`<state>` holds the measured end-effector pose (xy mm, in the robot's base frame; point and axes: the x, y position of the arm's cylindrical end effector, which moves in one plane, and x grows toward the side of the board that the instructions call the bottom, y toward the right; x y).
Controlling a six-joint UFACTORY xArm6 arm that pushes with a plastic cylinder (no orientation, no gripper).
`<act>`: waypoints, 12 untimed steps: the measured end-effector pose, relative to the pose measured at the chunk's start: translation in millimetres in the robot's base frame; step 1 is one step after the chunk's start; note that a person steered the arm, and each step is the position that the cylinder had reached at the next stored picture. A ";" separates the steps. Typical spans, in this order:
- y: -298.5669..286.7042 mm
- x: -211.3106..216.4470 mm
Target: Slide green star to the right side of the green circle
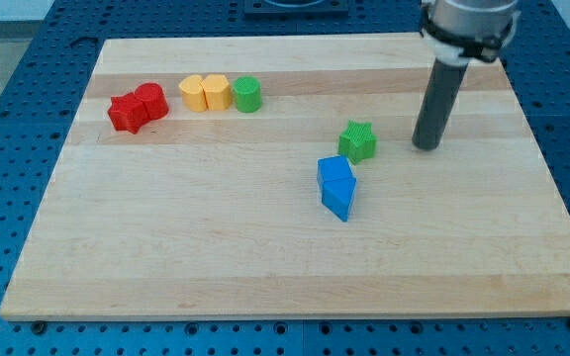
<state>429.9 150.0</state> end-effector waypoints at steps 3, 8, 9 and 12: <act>-102.5 -28.6; -78.0 -64.7; -106.4 -76.1; -136.4 -77.8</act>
<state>352.1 13.6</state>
